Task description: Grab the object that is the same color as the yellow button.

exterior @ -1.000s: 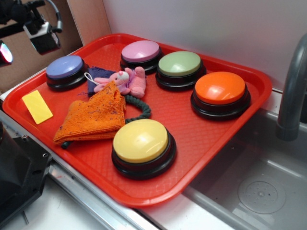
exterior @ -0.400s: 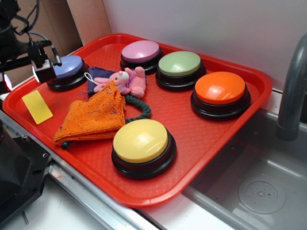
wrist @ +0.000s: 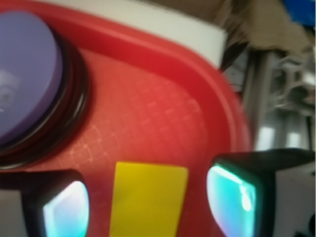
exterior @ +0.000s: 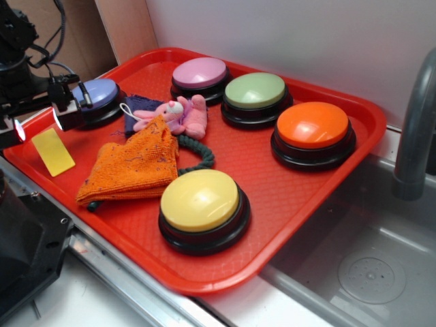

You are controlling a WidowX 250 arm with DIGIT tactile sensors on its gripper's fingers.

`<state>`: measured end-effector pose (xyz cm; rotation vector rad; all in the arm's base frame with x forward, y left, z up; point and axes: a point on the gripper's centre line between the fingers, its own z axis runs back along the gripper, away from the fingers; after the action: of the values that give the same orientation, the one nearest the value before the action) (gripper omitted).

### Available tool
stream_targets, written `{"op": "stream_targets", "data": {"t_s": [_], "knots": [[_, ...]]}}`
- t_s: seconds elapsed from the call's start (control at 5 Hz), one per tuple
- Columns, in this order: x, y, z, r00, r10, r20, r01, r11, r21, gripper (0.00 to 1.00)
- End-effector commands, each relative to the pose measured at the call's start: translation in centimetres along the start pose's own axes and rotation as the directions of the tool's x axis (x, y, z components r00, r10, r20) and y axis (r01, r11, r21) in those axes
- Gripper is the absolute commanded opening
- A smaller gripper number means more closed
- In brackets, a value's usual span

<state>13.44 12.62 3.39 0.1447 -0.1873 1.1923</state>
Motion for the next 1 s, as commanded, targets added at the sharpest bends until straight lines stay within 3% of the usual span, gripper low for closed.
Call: {"op": "stream_targets", "data": {"t_s": [0.0,0.2,0.4,0.8], "knots": [[-0.2,0.2,-0.8,1.000,-0.022,0.004,0.022,0.999,-0.033,1.00],[-0.4,0.0,-1.0,0.999,-0.044,0.009,0.045,0.998,-0.046,1.00],[-0.7,-0.4,-1.0,0.997,-0.060,0.040,0.062,0.997,-0.055,0.00],[-0.7,-1.0,-0.3,0.994,-0.095,0.051,0.099,0.991,-0.087,0.00]]}}
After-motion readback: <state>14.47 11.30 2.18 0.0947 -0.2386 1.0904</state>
